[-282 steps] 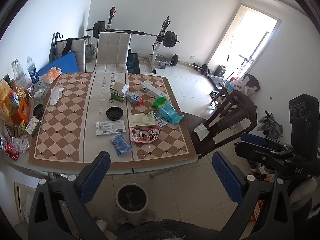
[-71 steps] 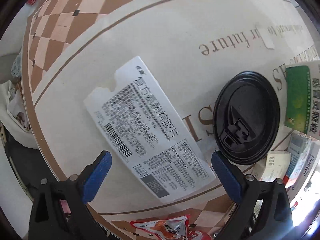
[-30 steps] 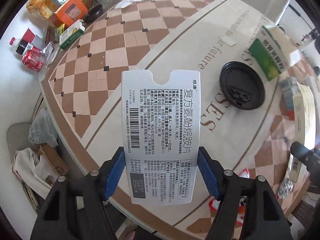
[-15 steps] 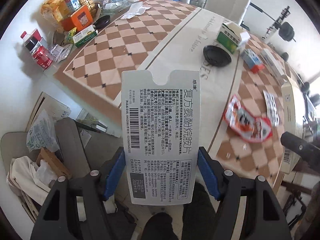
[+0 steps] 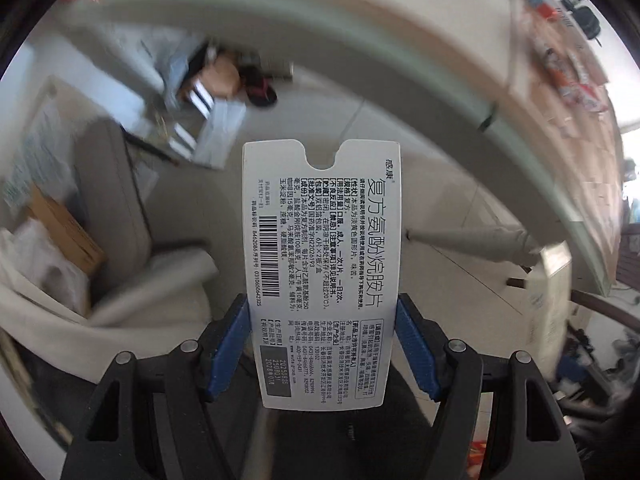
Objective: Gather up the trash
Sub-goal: 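Carry both leaflets to the white bin and open both tools over it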
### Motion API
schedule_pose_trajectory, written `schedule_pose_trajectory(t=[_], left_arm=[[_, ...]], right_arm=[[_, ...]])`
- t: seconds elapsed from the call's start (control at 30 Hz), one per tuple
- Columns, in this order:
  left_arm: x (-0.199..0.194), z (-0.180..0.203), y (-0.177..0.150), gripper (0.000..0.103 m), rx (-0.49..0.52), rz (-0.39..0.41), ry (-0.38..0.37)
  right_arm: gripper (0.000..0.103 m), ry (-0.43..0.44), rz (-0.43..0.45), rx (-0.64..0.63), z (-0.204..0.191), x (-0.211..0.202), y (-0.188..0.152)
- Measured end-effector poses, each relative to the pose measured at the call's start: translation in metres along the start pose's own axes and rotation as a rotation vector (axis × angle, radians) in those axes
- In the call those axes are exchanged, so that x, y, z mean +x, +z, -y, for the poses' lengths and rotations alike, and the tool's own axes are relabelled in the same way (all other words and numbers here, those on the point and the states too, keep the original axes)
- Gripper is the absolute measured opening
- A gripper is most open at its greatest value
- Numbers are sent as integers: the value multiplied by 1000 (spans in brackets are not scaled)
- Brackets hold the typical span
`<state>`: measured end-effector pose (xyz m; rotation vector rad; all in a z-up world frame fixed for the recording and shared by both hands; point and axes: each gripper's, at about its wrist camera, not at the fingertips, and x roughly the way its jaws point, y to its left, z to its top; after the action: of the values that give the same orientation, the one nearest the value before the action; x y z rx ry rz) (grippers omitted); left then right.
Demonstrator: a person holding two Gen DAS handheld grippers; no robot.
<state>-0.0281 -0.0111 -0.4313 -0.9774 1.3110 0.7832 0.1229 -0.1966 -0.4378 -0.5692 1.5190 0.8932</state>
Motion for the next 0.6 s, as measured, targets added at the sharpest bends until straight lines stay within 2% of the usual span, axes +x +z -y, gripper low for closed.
schedule_pose_trajectory(t=[0.13,0.37,0.6], left_arm=[[76,-14,13,69,-30,-78,-55],[207,-35,33,69,-60,-198,-49],[286,-46,34,69,-32,-287,-24]], right_arm=[[80,-21,-81,2,6,81,-15],[80,-45,-133,3,17,224,-4],[80,-52,-183,-26,27,325,19]])
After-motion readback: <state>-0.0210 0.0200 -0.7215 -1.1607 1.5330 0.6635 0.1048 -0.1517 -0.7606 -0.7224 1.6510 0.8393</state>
